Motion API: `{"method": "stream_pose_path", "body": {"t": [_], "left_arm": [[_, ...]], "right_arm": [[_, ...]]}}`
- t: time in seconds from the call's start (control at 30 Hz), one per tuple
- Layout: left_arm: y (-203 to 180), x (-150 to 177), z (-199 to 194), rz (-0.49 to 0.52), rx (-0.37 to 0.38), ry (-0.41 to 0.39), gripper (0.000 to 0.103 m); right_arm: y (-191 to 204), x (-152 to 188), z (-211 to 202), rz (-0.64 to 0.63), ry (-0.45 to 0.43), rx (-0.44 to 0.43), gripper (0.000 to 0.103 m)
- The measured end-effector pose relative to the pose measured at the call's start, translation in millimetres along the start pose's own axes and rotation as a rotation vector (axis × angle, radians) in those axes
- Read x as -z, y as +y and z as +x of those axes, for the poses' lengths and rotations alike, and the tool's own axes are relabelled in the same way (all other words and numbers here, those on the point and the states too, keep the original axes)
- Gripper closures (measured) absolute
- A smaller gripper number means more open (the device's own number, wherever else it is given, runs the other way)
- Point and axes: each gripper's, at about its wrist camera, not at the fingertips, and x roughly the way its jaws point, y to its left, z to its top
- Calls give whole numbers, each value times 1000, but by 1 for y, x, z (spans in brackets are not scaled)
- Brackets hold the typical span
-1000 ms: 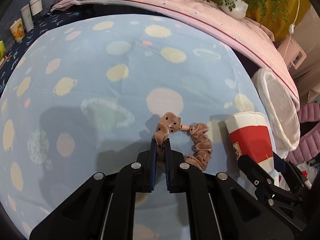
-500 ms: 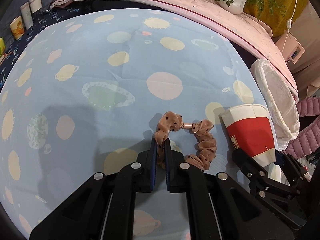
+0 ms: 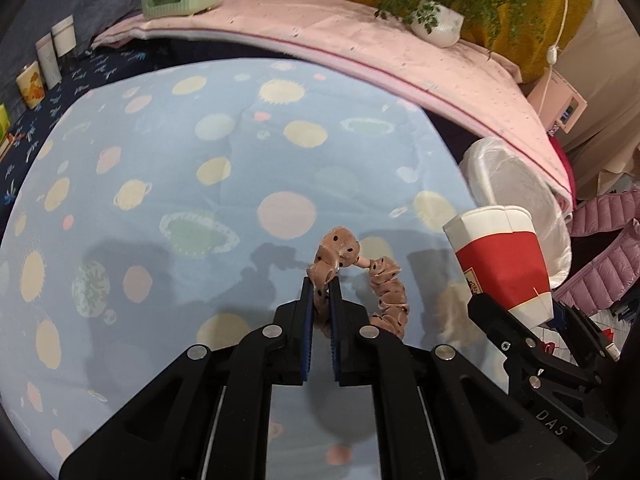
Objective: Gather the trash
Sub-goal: 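Carry the scrunchie and cup over the bin and open both tools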
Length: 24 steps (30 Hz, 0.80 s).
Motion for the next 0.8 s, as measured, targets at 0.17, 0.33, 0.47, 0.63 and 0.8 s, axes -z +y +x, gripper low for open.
{"method": "stream_pose_path", "body": {"t": [0.17, 0.33, 0.47, 0.63, 0.8], "left_arm": [[-26, -12, -18, 41, 27, -36, 96], [-56, -24, -29, 88, 58, -60, 96], [-81, -31, -29, 121, 86, -62, 96], [-117, -43, -23, 166, 126, -62, 96], [-158, -56, -13, 214, 166, -59, 96]], "right_arm": [[-14, -10, -25, 15, -43, 23, 35], [-35, -18, -47, 36, -76, 62, 35], [-55, -23, -61, 61, -98, 100, 35], [-86, -28, -73, 93, -127, 154, 35], [-119, -29, -79, 151, -142, 191, 35]]}}
